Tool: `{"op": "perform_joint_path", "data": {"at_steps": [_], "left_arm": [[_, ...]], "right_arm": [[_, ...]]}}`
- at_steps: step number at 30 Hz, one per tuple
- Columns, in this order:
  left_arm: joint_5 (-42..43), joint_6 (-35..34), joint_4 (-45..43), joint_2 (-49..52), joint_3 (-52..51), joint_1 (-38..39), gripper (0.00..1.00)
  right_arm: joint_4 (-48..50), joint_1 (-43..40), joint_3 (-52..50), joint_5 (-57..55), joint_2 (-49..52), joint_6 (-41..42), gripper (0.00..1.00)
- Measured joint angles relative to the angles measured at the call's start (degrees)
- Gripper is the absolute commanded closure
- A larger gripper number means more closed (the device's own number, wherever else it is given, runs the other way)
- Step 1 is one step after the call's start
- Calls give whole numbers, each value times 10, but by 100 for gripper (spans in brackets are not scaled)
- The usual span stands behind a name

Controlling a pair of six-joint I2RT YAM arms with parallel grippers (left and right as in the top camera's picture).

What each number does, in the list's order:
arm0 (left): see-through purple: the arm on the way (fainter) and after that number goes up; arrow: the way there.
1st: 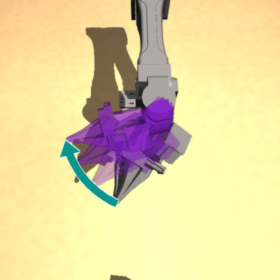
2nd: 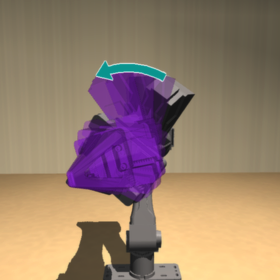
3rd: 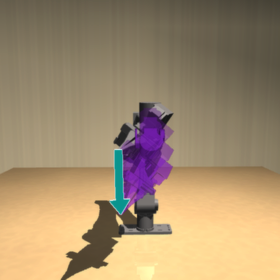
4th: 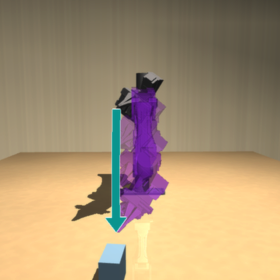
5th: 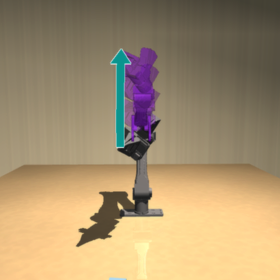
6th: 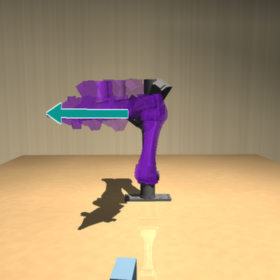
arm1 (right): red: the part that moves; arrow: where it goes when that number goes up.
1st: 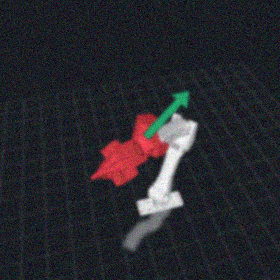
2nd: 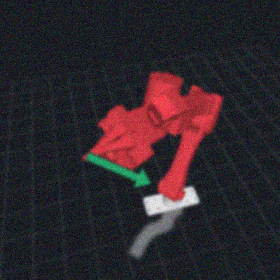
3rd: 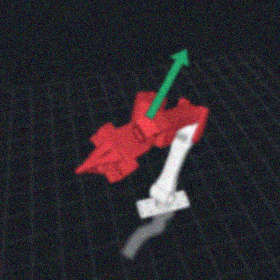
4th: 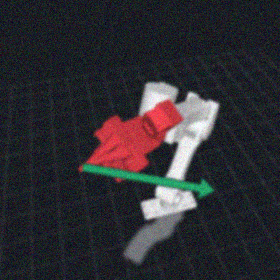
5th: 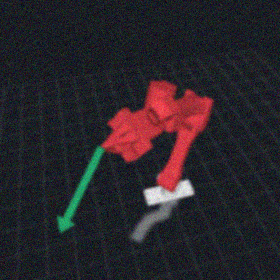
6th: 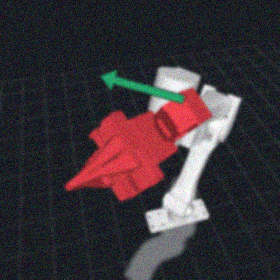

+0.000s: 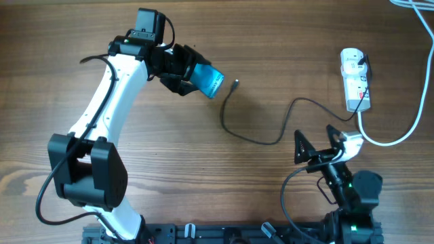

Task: Plug charger to phone and switch on socket

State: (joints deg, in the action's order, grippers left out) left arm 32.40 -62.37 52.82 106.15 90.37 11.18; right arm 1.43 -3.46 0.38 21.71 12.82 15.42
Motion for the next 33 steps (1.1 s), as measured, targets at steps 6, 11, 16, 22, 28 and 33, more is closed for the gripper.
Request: {"op": "perform_joint_path", "data": {"at_steps": [6,11,16,22,28,33], "left_arm": [[-106,41,17,0,0,0,45],[-169,52,42,0,0,0,44],[-200,57,52,0,-1,0,44],[-212,55,62,0,-1,8,41],[-212,11,62,0,-1,39,41],[-205,-41,61,0,-1,52,42]], "right_arm": [[-2,0,31,59,116,6,0],[-47,0,151,114,220,10,0],[-163,0,312,164,334,10,0],[-226,0,460,240,457,7,0],[-159,3,470,280,528,112,1],[-122,69,470,286,602,170,20]]}}
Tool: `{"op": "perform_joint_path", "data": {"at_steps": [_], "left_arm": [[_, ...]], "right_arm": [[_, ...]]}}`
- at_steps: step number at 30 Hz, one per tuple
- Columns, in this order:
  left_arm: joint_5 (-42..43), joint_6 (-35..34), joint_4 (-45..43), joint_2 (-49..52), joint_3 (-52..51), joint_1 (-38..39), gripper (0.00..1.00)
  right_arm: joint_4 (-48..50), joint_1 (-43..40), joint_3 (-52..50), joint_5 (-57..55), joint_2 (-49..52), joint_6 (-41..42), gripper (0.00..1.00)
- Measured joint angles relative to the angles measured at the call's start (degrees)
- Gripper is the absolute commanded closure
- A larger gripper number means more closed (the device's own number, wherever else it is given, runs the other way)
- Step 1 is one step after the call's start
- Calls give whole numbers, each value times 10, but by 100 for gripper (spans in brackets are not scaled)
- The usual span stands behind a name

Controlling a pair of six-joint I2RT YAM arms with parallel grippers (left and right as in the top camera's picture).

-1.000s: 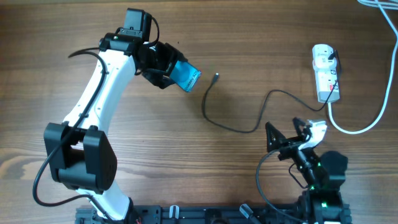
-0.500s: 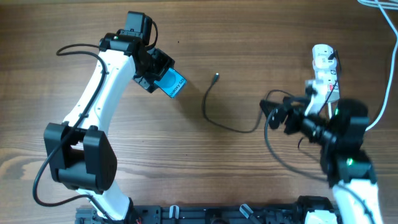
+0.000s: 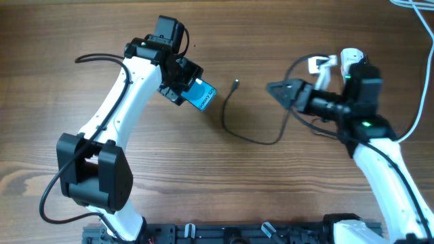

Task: Plug charger to phone and switch on socket

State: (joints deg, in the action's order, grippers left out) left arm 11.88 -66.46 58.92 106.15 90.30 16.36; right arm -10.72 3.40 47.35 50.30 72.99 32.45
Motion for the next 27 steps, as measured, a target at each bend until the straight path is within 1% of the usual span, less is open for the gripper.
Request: {"op": "perform_joint_path", "data": {"at_steps": [3,7,11,14,17,20,27], "left_arm": [[2,-19,-1,0,0,0,42],[18,-46,-2,0,0,0,43],[46,-61,-9,0,0,0,43],[68,-66,-14,0,0,0,43],[92,-70,-15,0,0,0,43],[103,-70,-15,0,0,0,43],[114,-72,-15,0,0,0,42]], "right_arm": [[22,54,0,-33,22,28,23],[61,144,0,-104,60,88,27],[123,190,0,-149,88,141,29],[172,211,0,-169,120,174,33],[207,221,0,-176,144,189,34],[243,234,0,-183,167,201,36],[263,256,0,-222,191,214,46]]}}
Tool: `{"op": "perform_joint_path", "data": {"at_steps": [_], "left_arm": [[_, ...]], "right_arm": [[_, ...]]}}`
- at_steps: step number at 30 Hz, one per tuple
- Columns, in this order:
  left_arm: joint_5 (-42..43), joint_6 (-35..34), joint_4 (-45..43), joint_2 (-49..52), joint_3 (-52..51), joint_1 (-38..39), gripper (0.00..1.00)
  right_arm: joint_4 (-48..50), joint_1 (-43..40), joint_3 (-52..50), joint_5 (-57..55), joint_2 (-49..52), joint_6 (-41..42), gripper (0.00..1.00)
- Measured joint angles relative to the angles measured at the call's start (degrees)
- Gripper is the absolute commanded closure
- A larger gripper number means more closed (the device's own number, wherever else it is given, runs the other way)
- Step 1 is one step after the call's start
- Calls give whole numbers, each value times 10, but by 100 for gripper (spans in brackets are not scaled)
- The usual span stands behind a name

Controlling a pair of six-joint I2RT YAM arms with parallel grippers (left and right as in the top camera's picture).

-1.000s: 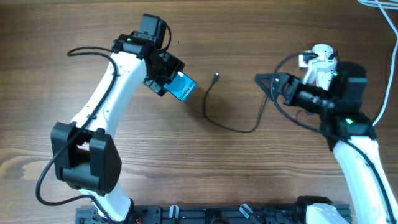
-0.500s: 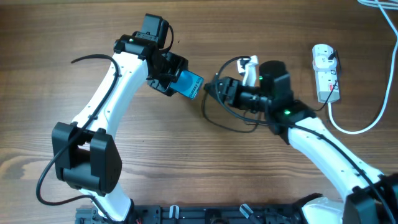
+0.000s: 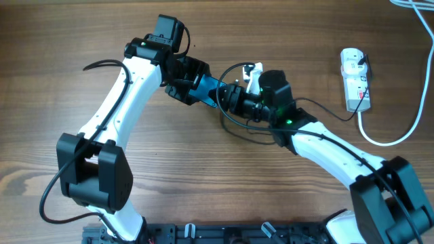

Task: Plug charger to phone and switch on socket

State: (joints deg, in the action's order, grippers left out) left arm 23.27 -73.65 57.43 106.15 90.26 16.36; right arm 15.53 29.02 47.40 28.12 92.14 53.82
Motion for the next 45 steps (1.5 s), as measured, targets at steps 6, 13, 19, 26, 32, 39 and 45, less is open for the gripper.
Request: {"op": "perform_joint_path", "data": {"at_steps": [6,13,19,26,32,39,45], "left_arm": [[3,0,0,0,0,0,42],[9,0,5,0,0,0,42],[9,0,8,0,0,0,42],[9,0,6,0,0,0,36],[9,0,6,0,0,0,0],[17,6,8,-2,0,0,0],[17,89,7,-3,0,-4,0]], "right_arm": [[53,20,0,-23,22,2,52],[66,33,0,-47,38,6,71],[78,33,0,-53,38,16,85],[85,34,1,-52,38,38,96],[88,35,1,-51,38,45,96],[85,10,1,-46,41,71,96],[71,-28,1,-23,38,85,96]]}}
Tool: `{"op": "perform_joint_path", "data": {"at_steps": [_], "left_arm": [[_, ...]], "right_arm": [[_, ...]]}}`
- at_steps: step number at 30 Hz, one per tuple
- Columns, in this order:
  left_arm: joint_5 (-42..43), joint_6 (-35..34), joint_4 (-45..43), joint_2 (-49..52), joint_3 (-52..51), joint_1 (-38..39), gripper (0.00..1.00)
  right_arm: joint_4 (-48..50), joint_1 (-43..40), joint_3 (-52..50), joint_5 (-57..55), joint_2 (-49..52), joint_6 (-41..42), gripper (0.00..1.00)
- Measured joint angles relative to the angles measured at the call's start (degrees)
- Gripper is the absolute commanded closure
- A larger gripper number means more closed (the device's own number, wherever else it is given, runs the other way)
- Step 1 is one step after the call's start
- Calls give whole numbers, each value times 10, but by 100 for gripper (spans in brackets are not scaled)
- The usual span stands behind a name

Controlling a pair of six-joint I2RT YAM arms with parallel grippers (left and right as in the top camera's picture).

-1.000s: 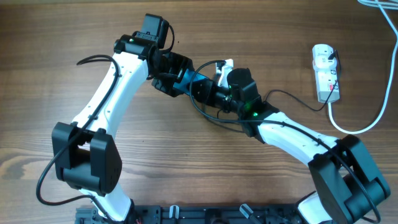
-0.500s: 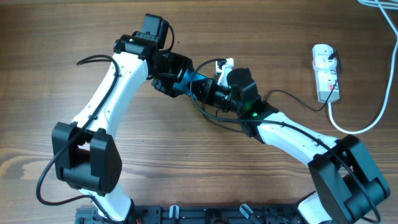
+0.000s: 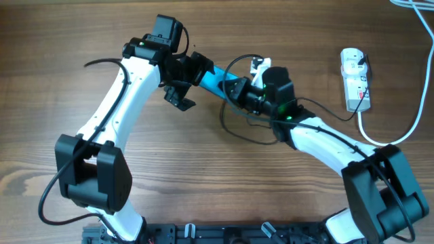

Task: Plug charger to phone and switch on socket

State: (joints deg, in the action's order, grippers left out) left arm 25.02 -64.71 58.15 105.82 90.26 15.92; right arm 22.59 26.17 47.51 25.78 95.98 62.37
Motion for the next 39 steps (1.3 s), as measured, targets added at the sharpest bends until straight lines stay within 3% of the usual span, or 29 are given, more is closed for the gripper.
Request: {"op": "perform_joint_path", "data": {"at_steps": [5,8,17,22,28,32,39], "left_arm": [[41,135,-33,0,0,-14,0],[116,228,-70,0,0,-18,0],[309,319,-137,-1,0,-26,1],[346,308,-146,-1,0,-45,4],[356,238,-197,-1,0,-52,12],[360,190,-213,-1,0,-52,27],[355,126,-219,-1,0,-52,39]], "right_arm": [[-48,-27,-1,19,-24,13,96],[-46,-40,-1,24,-58,36,96],[-43,-42,-1,-3,-101,222,96],[-24,-39,-1,-32,-101,299,96],[15,7,-1,-120,-101,354,96],[46,38,-1,-168,-101,368,96],[63,49,-1,-214,-101,376,96]]}}
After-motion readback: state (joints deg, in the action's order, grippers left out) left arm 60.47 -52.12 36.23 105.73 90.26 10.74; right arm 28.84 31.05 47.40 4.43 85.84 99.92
